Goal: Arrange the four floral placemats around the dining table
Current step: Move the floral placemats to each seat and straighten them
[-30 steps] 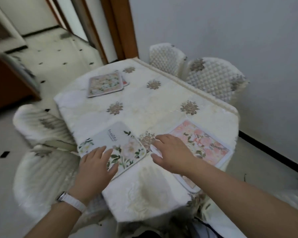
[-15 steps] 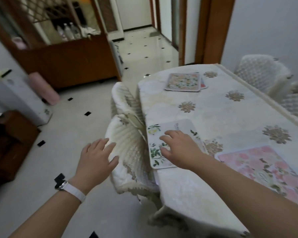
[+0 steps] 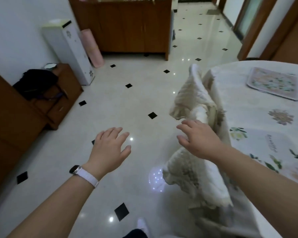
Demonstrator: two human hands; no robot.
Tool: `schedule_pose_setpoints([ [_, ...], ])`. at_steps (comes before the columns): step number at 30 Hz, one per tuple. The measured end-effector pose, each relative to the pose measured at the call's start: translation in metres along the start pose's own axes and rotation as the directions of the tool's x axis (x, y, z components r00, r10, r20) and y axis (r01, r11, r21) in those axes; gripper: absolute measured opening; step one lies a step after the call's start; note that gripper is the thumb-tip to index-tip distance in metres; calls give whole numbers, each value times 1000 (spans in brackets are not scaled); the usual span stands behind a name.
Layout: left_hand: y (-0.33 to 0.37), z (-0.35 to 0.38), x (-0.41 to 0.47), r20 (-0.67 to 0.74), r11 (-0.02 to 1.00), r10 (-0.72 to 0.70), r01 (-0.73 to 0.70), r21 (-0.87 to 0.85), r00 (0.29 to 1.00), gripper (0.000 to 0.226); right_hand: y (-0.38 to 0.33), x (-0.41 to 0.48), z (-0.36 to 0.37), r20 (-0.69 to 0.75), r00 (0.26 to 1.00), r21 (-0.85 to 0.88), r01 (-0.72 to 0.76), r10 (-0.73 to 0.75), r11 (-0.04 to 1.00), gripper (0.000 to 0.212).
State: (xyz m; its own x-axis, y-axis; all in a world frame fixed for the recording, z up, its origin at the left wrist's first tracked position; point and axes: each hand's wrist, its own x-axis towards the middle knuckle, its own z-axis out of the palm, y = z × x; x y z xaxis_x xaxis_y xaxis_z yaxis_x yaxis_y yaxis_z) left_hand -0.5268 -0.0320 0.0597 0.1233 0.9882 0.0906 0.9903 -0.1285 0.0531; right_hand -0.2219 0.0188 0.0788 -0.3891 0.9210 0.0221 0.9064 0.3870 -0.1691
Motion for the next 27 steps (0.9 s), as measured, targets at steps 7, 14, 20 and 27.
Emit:
schedule_pose_setpoints([
  [7,-92,2,43,-27,998,-4,2,-61,1000,58,-66,80,0,27,999,-67,43,-42,997,49],
  [14,-142,-4,83,-73,993,-56,48,-107,996,58,-79,151,-1,-32,998,-98,55,-58,994,48],
  [20,-175,0,135,-72,992,-106,101,-78,992,55,-63,226,25,-24,1000,32,-2,2,999,47],
  [27,-197,-4,259,10,989,-141,141,-32,990,60,-16,355,26,-19,999,94,-26,28,995,49],
])
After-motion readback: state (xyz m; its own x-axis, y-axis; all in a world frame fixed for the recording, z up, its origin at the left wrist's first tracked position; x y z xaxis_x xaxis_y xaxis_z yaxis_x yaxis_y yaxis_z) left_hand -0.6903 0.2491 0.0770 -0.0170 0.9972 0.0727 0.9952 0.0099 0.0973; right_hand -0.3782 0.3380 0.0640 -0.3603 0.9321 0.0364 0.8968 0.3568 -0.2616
